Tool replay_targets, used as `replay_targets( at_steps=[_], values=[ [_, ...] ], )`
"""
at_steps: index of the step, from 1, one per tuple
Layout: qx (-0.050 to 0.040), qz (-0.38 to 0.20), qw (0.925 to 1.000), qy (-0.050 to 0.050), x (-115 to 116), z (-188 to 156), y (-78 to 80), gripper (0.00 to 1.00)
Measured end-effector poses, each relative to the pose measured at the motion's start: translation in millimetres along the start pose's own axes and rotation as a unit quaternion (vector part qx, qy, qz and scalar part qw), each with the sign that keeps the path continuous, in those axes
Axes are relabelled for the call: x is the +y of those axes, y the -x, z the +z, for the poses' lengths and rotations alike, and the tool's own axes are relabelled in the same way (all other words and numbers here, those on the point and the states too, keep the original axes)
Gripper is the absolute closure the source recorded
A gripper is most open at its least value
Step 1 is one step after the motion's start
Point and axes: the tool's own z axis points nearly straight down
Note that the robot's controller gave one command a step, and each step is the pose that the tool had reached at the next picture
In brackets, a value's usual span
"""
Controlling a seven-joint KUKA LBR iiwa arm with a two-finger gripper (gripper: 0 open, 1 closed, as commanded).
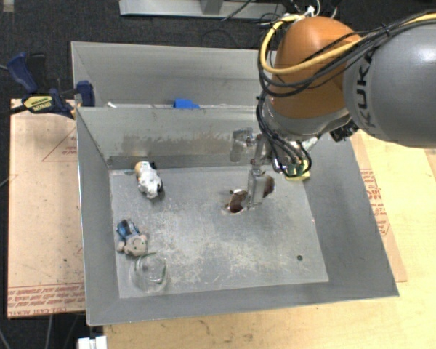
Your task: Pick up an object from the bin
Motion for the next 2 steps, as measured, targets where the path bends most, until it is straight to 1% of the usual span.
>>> replay_targets(
  at_steps=[1,2],
  values=[
    [-0.0039,0.001,1.0,0.0,-0.2,-5.1,1.1,0.0],
    [-0.0068,-0.045,0.999,0.0,1.9,31.1,17.7,0.0]
  ],
)
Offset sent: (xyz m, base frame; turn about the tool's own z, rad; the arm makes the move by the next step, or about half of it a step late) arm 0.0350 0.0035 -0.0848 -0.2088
